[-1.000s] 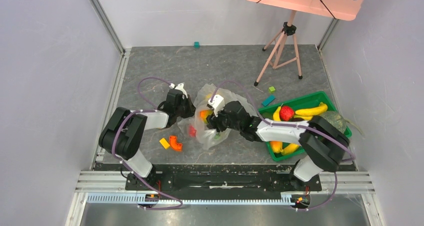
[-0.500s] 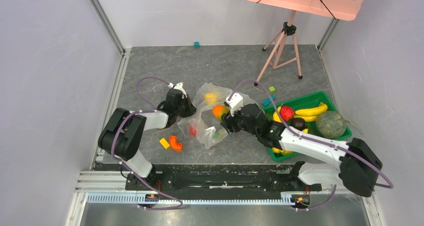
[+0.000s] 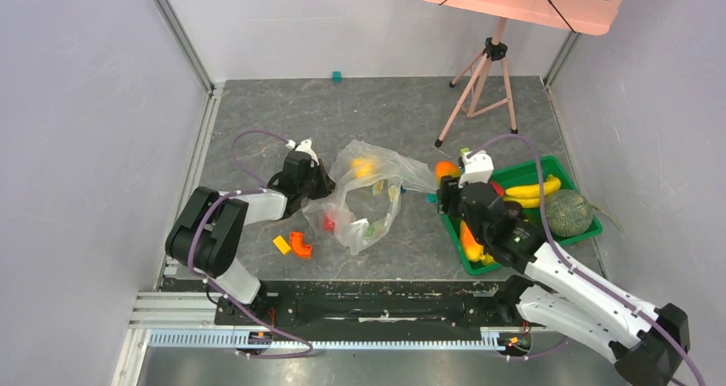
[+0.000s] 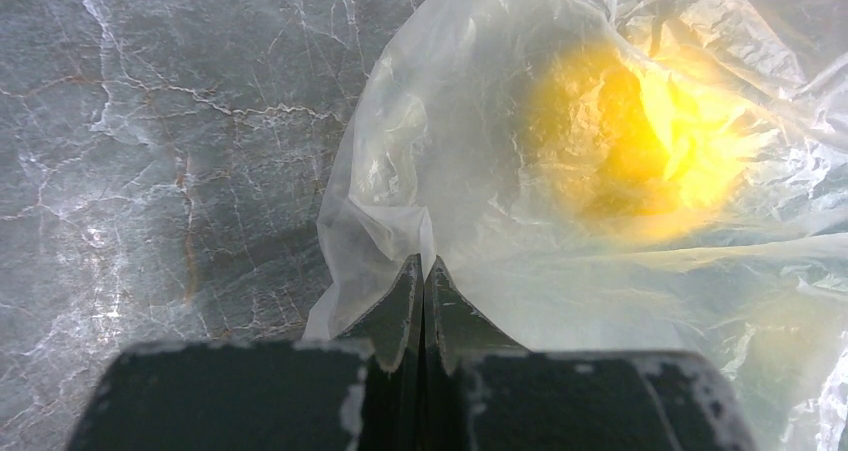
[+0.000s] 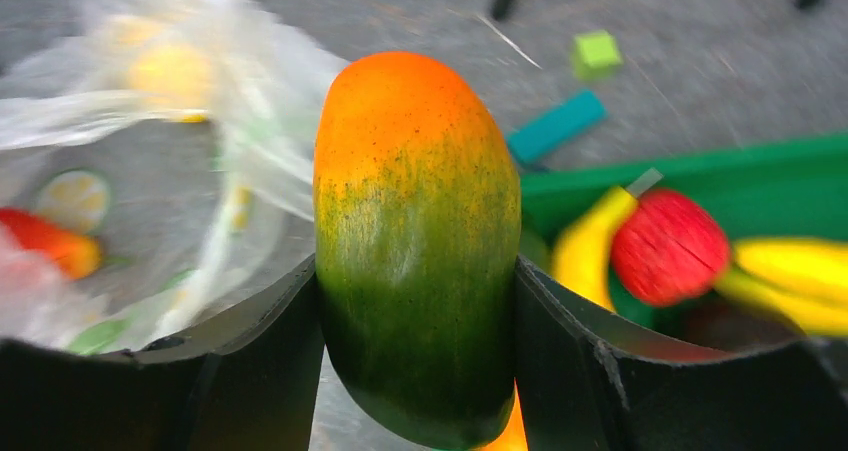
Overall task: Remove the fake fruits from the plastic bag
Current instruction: Place the fake fruit in the bin.
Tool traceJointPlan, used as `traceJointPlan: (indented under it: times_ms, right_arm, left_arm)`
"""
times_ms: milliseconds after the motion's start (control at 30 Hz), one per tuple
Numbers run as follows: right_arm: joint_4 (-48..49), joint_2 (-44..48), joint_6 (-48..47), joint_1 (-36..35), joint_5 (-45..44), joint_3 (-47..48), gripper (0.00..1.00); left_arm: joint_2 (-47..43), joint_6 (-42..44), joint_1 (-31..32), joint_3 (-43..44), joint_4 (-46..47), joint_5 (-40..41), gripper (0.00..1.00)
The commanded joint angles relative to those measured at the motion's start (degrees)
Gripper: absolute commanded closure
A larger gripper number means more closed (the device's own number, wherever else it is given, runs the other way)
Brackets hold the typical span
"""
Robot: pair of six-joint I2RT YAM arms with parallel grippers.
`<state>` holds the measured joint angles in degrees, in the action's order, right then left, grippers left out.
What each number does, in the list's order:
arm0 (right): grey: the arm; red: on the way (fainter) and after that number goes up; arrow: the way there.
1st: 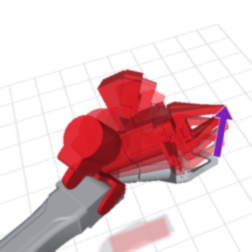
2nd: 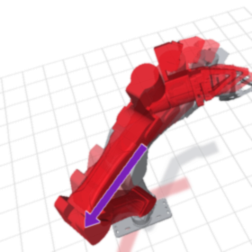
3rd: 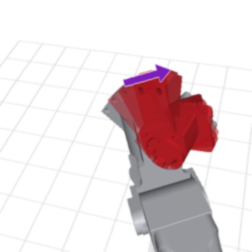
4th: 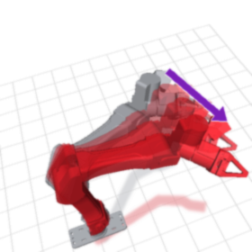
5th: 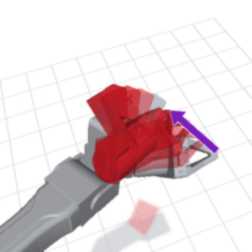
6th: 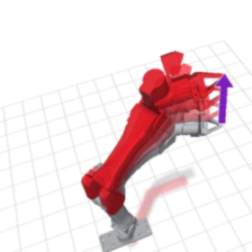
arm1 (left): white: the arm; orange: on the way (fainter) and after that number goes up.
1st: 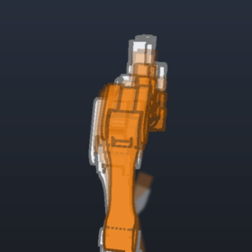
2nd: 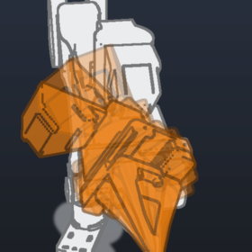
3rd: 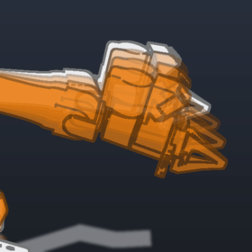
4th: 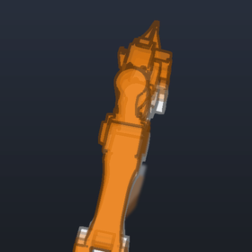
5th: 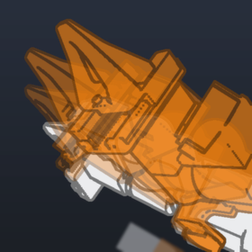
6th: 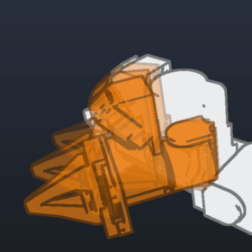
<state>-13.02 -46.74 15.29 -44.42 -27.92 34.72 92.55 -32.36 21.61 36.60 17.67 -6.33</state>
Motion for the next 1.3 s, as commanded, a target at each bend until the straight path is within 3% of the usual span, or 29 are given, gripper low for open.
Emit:
traceJointPlan:
  times_ms: [0,233,500,700,900,1067,1267]
  right_arm:
    - [-10.2,2.6,9.7,5.3,-7.4,-3.1,0.45]
    - [-12.7,6.0,13.7,14.1,-7.0,-11.2,0.42]
    - [-16.5,8.4,17.7,16.5,-7.9,-13.3,0.43]
    - [-18.2,7.7,19.4,16.7,-7.5,-12.5,0.16]
    - [-20.2,9.1,18.1,16.7,-9.7,-8.2,0.04]
    - [-17.1,10.7,13.0,16.7,-10.2,-4.2,0.04]
    - [-5.0,7.4,4.2,13.8,4.6,-1.1,0.12]
  left_arm:
    - [-2.4,0.7,0.1,-1.0,3.1,-0.1,0.98]
    - [-3.1,0.8,0.0,-1.7,3.7,0.6,0.98]
    - [-2.7,0.6,0.0,-1.4,3.4,0.4,0.98]
    - [-2.3,0.5,0.0,-1.1,3.0,0.3,0.98]
    - [-2.0,0.4,0.0,-0.7,2.9,0.0,0.98]
    - [-1.6,0.3,0.0,-0.5,2.9,-0.4,0.98]
    - [-1.4,0.2,0.0,-0.4,2.9,-0.6,0.98]
